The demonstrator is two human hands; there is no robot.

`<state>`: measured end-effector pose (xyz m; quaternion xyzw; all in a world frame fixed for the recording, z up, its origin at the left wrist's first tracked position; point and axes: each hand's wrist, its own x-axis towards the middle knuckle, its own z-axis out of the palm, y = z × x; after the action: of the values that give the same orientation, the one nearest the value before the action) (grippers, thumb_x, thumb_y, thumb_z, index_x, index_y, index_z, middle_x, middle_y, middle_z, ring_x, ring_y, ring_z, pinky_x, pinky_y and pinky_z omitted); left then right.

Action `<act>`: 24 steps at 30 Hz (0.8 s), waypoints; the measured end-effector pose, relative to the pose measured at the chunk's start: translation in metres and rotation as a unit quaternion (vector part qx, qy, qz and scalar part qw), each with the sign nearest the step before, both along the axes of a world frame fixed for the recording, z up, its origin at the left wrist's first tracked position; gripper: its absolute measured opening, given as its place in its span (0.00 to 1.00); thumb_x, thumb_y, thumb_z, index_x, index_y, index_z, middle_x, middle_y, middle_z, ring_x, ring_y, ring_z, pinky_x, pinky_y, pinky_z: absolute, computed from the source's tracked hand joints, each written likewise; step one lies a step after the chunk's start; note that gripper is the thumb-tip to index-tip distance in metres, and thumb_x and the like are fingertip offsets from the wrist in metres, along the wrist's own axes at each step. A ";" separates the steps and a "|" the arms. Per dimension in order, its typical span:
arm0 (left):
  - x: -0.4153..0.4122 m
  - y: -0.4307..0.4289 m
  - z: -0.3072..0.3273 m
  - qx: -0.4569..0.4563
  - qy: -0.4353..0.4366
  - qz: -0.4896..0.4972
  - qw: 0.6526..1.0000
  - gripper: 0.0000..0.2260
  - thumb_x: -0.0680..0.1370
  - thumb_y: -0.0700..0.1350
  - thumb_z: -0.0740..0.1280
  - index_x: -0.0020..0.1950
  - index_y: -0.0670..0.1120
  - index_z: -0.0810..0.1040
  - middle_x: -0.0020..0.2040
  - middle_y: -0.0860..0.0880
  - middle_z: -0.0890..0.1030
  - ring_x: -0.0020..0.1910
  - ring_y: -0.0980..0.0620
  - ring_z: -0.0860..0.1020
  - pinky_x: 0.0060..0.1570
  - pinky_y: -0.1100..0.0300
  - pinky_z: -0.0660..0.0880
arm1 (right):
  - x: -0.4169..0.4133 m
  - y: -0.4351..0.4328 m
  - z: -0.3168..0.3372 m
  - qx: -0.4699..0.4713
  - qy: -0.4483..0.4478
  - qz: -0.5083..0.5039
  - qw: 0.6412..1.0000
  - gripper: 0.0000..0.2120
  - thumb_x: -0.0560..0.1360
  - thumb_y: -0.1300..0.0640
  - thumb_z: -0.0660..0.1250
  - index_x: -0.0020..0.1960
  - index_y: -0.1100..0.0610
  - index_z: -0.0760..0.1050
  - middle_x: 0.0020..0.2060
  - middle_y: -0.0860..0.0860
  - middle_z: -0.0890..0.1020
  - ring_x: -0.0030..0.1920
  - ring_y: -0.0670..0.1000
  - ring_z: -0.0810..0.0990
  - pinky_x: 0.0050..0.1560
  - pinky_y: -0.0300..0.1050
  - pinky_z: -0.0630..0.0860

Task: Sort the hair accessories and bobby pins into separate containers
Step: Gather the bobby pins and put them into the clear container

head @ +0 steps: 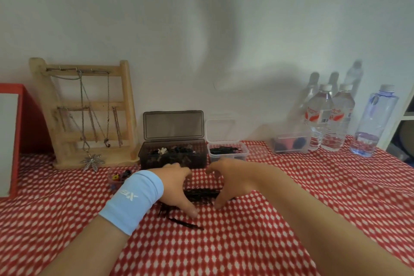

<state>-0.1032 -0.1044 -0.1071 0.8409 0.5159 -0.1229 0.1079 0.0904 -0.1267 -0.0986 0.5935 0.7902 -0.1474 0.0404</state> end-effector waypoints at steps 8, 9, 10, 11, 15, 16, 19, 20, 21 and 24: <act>0.007 -0.001 -0.010 0.030 -0.096 -0.048 0.994 0.25 0.73 0.59 0.70 0.69 0.54 0.74 0.57 0.53 0.75 0.54 0.53 0.76 0.51 0.62 0.72 | -0.016 0.003 0.006 -0.024 -0.027 -0.002 0.999 0.30 0.71 0.54 0.78 0.71 0.49 0.74 0.63 0.48 0.79 0.61 0.53 0.79 0.61 0.45 0.75; 0.007 -0.001 -0.008 0.012 -0.093 -0.046 0.995 0.30 0.72 0.62 0.70 0.72 0.55 0.70 0.62 0.53 0.74 0.58 0.52 0.74 0.56 0.59 0.73 | -0.014 0.005 0.006 -0.033 -0.067 -0.020 0.997 0.32 0.70 0.53 0.78 0.72 0.50 0.73 0.64 0.49 0.79 0.61 0.54 0.79 0.63 0.48 0.75; 0.006 -0.002 -0.005 -0.011 -0.076 -0.040 0.996 0.37 0.69 0.66 0.71 0.75 0.55 0.65 0.68 0.52 0.70 0.64 0.51 0.72 0.63 0.55 0.72 | -0.009 0.006 0.005 -0.048 -0.096 -0.045 0.993 0.32 0.70 0.52 0.79 0.71 0.53 0.73 0.63 0.51 0.79 0.59 0.54 0.81 0.63 0.49 0.77; 0.004 -0.004 -0.002 -0.034 -0.048 -0.035 0.998 0.44 0.67 0.68 0.71 0.77 0.56 0.59 0.73 0.53 0.65 0.70 0.49 0.67 0.69 0.50 0.68 | -0.005 0.006 0.005 -0.064 -0.105 -0.069 0.990 0.31 0.70 0.51 0.79 0.70 0.56 0.74 0.61 0.52 0.81 0.54 0.54 0.84 0.61 0.49 0.79; 0.003 -0.013 0.004 -0.027 0.070 -0.051 0.996 0.53 0.62 0.68 0.76 0.79 0.54 0.52 0.77 0.52 0.57 0.76 0.48 0.57 0.74 0.45 0.61 | -0.011 0.004 0.006 -0.123 -0.100 -0.073 0.985 0.17 0.77 0.54 0.73 0.64 0.58 0.80 0.54 0.53 0.86 0.51 0.51 0.86 0.61 0.48 0.80; 0.004 -0.015 0.002 -0.016 0.076 -0.054 0.996 0.52 0.63 0.67 0.76 0.79 0.53 0.54 0.76 0.51 0.58 0.75 0.47 0.59 0.73 0.45 0.62 | -0.016 0.004 0.005 -0.113 -0.086 -0.069 0.987 0.15 0.77 0.55 0.72 0.63 0.57 0.81 0.54 0.52 0.86 0.51 0.50 0.86 0.60 0.47 0.80; 0.005 -0.015 -0.005 0.013 0.006 -0.046 0.999 0.42 0.67 0.63 0.75 0.75 0.51 0.62 0.71 0.51 0.67 0.68 0.49 0.69 0.67 0.50 0.70 | -0.023 0.000 0.008 -0.043 0.007 -0.064 0.997 0.14 0.74 0.59 0.75 0.60 0.53 0.82 0.52 0.50 0.86 0.46 0.49 0.87 0.52 0.42 0.82; 0.004 -0.014 -0.006 0.021 -0.030 -0.040 0.999 0.38 0.69 0.61 0.75 0.74 0.51 0.65 0.69 0.52 0.70 0.65 0.50 0.72 0.65 0.53 0.72 | -0.024 -0.003 0.010 -0.025 0.034 -0.061 0.997 0.15 0.73 0.60 0.75 0.59 0.52 0.82 0.53 0.49 0.85 0.46 0.49 0.86 0.52 0.42 0.83; 0.003 -0.013 -0.007 0.026 -0.062 -0.032 0.997 0.35 0.69 0.59 0.75 0.73 0.51 0.67 0.67 0.52 0.72 0.63 0.51 0.73 0.64 0.54 0.73 | -0.024 -0.004 0.012 -0.015 0.035 -0.058 0.998 0.17 0.73 0.61 0.75 0.61 0.51 0.82 0.56 0.49 0.84 0.48 0.50 0.86 0.54 0.43 0.82; -0.005 -0.008 -0.009 0.035 -0.098 -0.004 0.995 0.37 0.68 0.61 0.75 0.72 0.51 0.65 0.67 0.52 0.70 0.64 0.51 0.71 0.64 0.53 0.72 | -0.024 -0.007 0.013 0.010 -0.013 -0.057 0.998 0.21 0.76 0.59 0.71 0.68 0.51 0.76 0.63 0.50 0.78 0.61 0.54 0.79 0.64 0.49 0.76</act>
<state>-0.1081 -0.1124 -0.1161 0.8542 0.5034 -0.0227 0.1278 0.0661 -0.1341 -0.0859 0.6401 0.7557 -0.1337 0.0359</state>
